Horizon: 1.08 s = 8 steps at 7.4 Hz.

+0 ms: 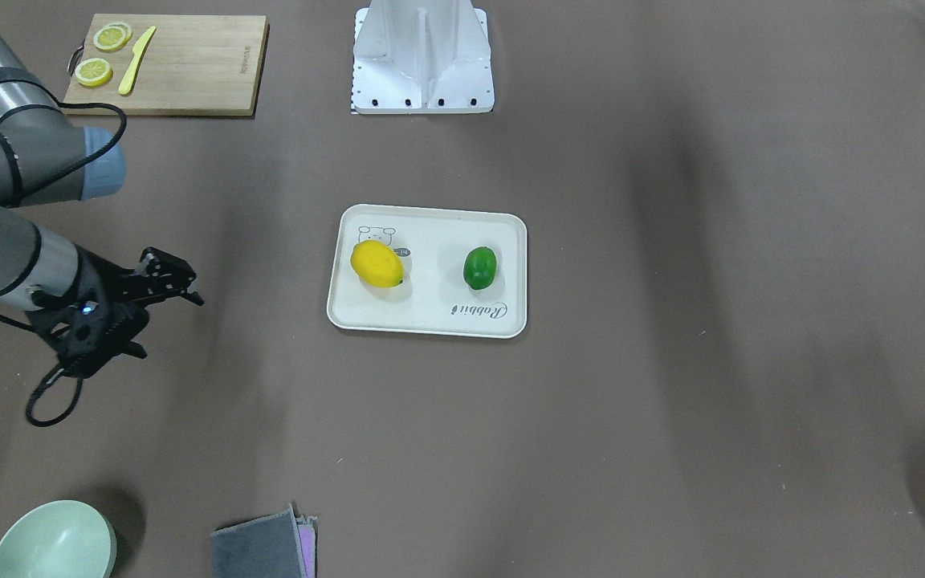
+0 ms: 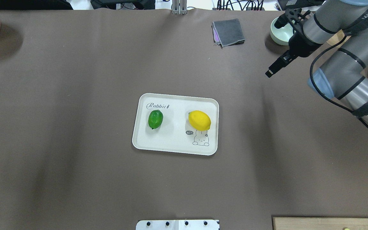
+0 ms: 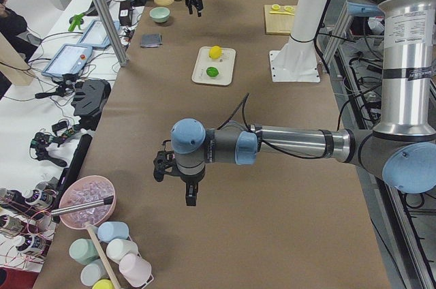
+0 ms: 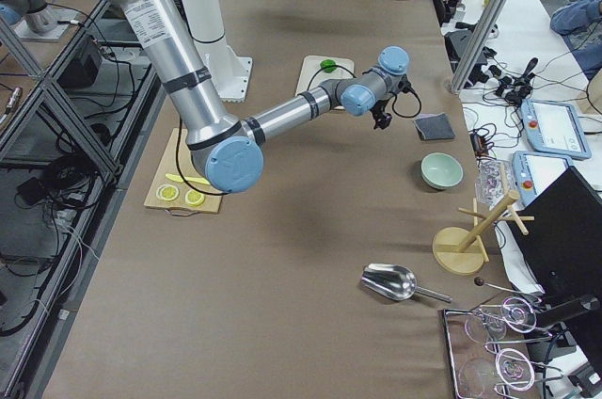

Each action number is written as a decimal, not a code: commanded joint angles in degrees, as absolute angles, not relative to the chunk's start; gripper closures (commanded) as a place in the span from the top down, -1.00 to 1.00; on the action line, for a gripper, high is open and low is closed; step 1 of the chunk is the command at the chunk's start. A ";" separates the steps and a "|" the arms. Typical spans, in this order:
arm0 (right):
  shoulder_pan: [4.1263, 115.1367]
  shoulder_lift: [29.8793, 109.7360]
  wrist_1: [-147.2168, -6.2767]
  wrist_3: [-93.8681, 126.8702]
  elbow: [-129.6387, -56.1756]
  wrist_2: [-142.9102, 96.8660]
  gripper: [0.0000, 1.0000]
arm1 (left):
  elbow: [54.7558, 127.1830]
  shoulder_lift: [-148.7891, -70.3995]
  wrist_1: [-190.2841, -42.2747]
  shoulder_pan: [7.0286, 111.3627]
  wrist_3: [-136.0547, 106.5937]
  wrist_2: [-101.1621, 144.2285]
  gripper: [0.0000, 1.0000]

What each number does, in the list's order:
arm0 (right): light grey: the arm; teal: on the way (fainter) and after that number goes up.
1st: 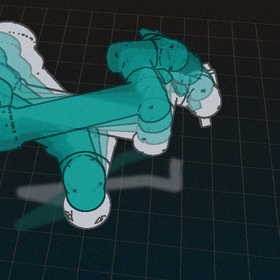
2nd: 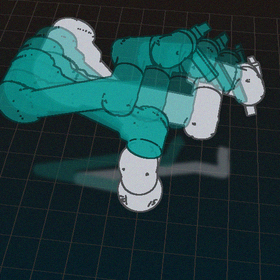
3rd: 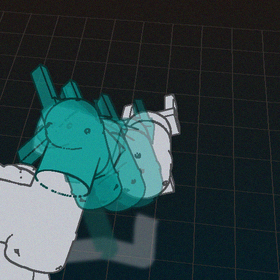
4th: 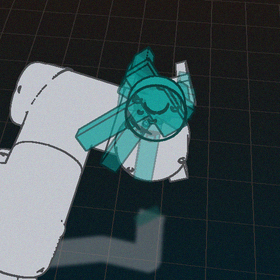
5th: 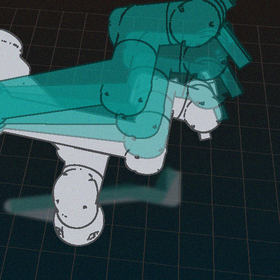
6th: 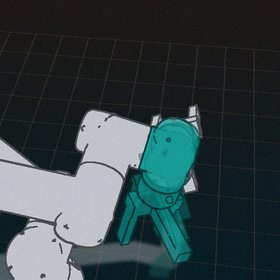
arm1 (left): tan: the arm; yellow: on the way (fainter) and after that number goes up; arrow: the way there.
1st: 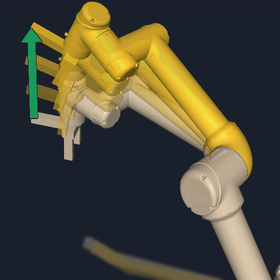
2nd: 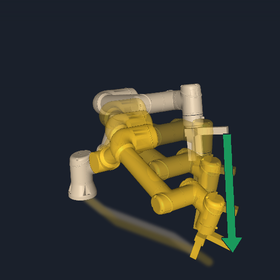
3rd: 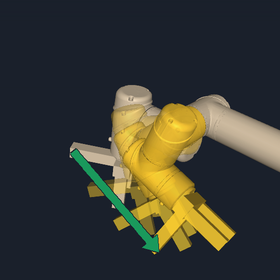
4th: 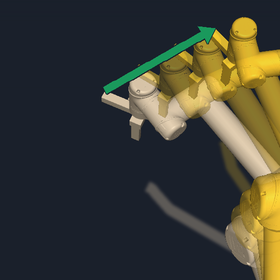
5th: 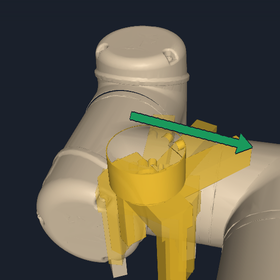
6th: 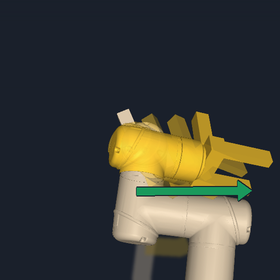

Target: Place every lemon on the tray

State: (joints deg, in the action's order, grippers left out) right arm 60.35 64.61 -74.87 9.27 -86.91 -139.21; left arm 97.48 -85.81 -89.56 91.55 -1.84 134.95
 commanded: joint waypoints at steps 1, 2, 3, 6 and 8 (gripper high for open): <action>65.55 70.81 -74.80 10.27 -87.10 -139.30 0.96 | 97.38 -85.69 -89.56 91.58 -1.85 134.91 0.96; 67.48 73.28 -74.79 10.72 -87.10 -139.22 0.96 | 97.30 -85.69 -89.56 91.58 -1.85 134.91 0.96; 69.59 75.82 -74.79 10.72 -86.93 -139.22 0.96 | 97.21 -85.69 -89.56 91.58 -1.85 134.91 0.96; 74.60 79.36 -83.80 10.90 -88.33 -138.43 0.92 | 97.12 -85.69 -89.56 91.49 -1.85 134.91 0.96; 78.38 82.68 -86.48 10.81 -88.33 -137.73 0.96 | 97.12 -85.69 -89.56 91.58 -1.85 134.91 0.96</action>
